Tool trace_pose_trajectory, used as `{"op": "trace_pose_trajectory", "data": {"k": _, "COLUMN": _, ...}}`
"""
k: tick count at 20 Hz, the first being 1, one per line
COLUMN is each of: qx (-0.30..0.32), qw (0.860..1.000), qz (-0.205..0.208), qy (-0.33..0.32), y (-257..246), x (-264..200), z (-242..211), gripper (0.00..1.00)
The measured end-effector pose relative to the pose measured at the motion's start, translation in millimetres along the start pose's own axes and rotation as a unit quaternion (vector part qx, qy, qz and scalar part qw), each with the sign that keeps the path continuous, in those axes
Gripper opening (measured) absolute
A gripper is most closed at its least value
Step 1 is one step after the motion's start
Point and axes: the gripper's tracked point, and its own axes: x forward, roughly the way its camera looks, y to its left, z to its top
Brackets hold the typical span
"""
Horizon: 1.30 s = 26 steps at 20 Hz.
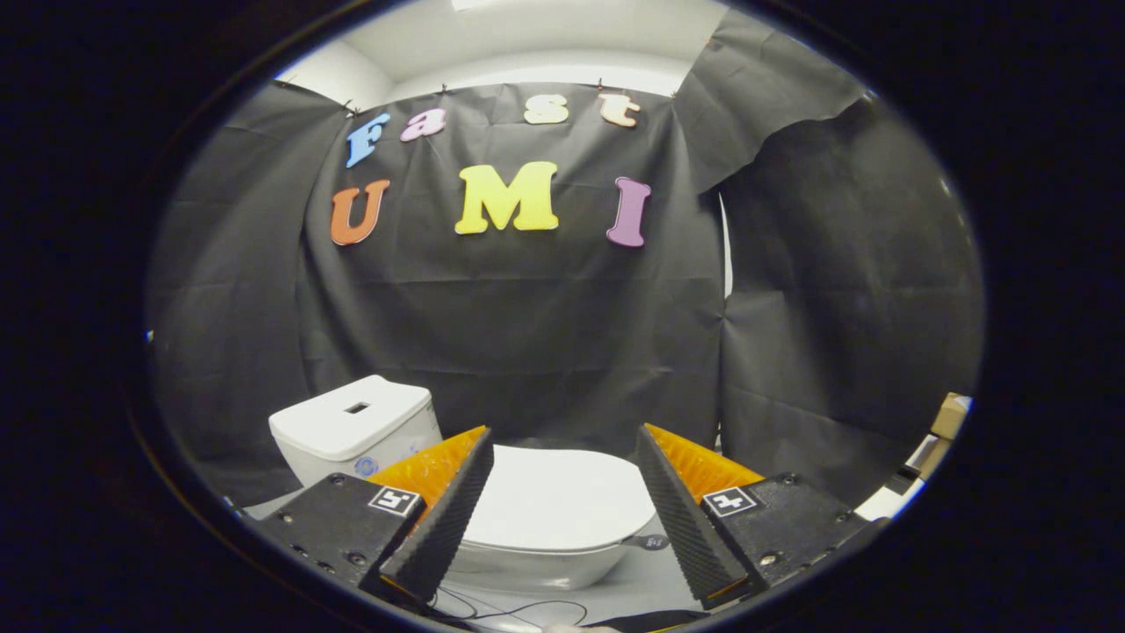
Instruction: Open the toilet lid.
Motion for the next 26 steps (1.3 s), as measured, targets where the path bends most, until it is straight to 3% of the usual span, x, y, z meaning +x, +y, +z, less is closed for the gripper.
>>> {"op": "trace_pose_trajectory", "data": {"k": 8, "qx": 0.003, "qw": 1.0, "qz": 0.018, "qy": 0.008, "y": 5, "x": 19, "z": -2, "gripper": 1.0}}
{"op": "trace_pose_trajectory", "data": {"k": 15, "qx": 0.039, "qw": 0.999, "qz": 0.029, "qy": 0.016, "y": -23, "x": 82, "z": 9, "gripper": 1.0}}
{"op": "trace_pose_trajectory", "data": {"k": 19, "qx": 0.061, "qw": 0.996, "qz": 0.056, "qy": 0.039, "y": -40, "x": 116, "z": -8, "gripper": 1.0}}
{"op": "trace_pose_trajectory", "data": {"k": 26, "qx": 0.147, "qw": 0.983, "qz": 0.039, "qy": 0.106, "y": -97, "x": 150, "z": -80, "gripper": 1.0}}
